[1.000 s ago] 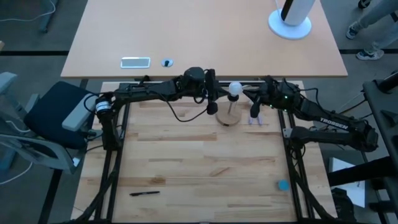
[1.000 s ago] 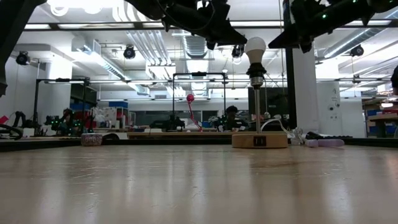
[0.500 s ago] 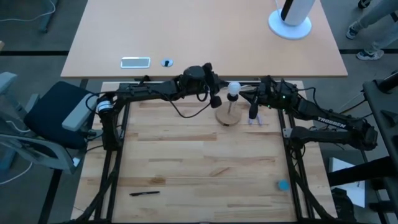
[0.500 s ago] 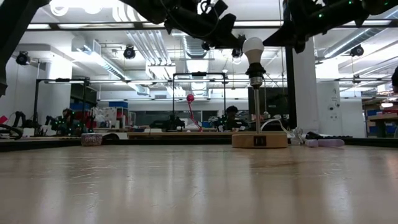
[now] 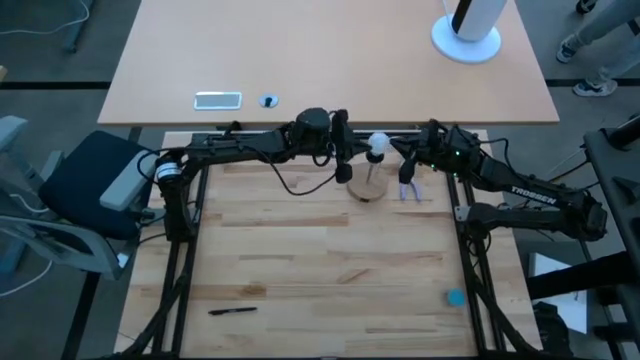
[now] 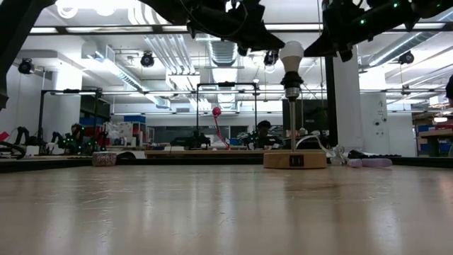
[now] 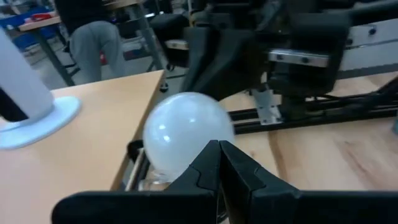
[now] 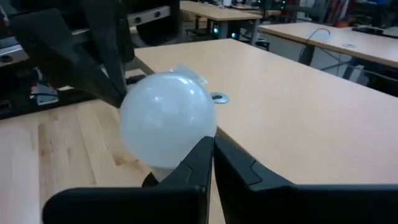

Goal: Screw lightbulb
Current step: Remove the lightbulb from the lamp

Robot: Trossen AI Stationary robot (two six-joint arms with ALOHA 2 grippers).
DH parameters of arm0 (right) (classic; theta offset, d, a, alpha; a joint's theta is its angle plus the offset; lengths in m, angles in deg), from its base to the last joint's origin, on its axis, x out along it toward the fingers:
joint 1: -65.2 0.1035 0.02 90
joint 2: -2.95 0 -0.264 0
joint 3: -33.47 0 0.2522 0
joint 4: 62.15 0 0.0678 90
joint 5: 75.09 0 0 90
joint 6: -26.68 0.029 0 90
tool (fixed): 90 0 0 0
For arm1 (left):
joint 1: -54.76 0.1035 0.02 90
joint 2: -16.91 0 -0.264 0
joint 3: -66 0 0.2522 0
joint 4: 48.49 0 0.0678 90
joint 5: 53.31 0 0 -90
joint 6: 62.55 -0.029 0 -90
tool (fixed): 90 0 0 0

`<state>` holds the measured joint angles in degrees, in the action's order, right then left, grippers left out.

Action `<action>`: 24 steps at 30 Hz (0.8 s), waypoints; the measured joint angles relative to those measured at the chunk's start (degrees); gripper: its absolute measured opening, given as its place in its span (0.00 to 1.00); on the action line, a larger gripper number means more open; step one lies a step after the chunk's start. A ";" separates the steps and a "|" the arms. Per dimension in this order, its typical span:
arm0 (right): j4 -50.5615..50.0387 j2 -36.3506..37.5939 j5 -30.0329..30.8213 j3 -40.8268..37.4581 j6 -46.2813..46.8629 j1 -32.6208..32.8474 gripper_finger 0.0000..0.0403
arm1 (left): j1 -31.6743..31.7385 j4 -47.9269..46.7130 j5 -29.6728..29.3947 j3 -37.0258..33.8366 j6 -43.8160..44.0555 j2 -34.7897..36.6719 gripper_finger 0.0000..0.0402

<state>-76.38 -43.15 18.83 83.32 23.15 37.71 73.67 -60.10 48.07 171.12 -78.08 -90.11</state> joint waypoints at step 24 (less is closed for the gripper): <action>0.81 -2.32 -3.94 0.04 0.39 0.11 0.03 | 0.43 0.62 -7.35 0.01 -0.44 0.39 0.00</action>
<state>-75.58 -45.47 14.88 83.37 23.54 37.82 74.10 -59.48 40.72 171.13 -78.53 -89.72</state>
